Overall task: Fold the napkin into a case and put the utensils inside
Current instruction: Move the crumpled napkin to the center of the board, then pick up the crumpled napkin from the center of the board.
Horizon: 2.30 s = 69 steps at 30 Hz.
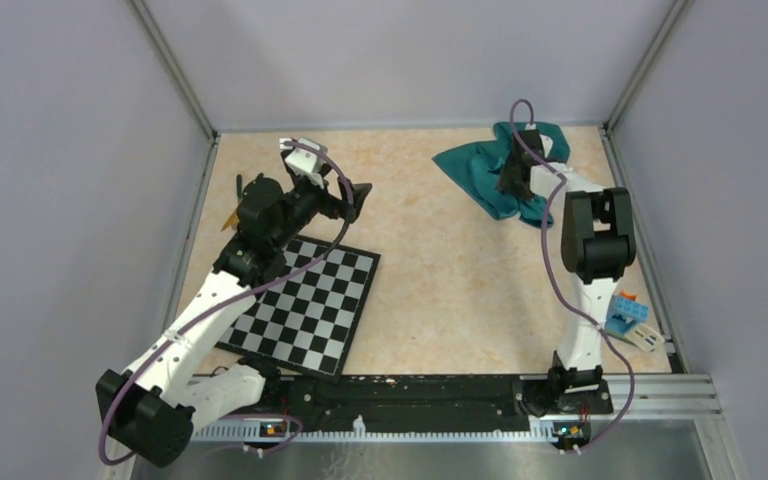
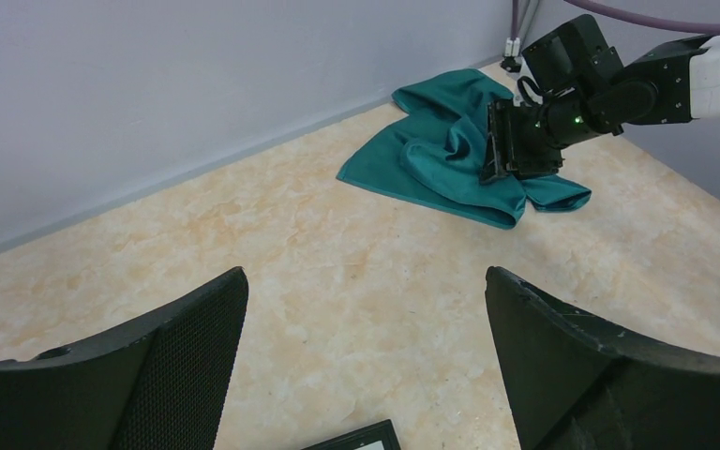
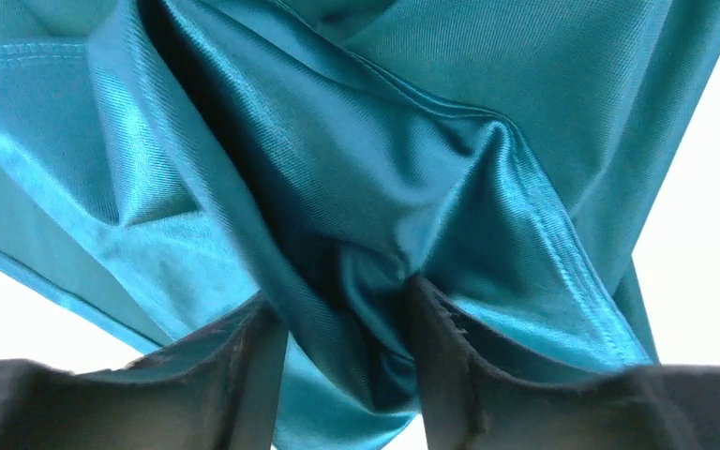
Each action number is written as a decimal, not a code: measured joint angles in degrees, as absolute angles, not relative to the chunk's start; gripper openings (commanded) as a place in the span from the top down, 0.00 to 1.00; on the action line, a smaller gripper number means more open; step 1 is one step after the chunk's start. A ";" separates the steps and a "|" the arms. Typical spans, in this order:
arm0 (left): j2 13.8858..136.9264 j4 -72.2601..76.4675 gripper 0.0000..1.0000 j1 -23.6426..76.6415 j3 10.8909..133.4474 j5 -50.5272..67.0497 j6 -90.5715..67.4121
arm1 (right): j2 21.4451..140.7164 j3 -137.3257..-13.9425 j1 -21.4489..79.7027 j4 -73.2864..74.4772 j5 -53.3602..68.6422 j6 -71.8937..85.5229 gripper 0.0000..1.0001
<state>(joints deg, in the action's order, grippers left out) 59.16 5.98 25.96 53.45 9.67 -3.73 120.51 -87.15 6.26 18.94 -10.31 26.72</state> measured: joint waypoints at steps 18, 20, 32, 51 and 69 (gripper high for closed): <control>61.58 5.96 0.00 25.98 53.91 11.35 -5.93 | 93.45 -51.64 25.71 17.17 -4.16 22.94 0.90; 61.78 5.98 0.00 25.98 53.93 11.62 -6.26 | 88.38 -47.51 24.43 19.38 -4.84 22.87 0.62; 69.47 3.29 0.00 25.98 57.56 11.94 -11.03 | 75.92 -54.63 30.35 29.32 -17.78 27.99 0.27; 71.05 0.73 0.00 25.98 58.65 12.64 -13.45 | 101.01 -66.61 42.52 35.64 -27.59 46.76 0.57; 71.07 0.01 0.00 25.98 59.16 14.13 -13.85 | 108.07 -71.35 42.52 40.10 -32.32 56.27 0.90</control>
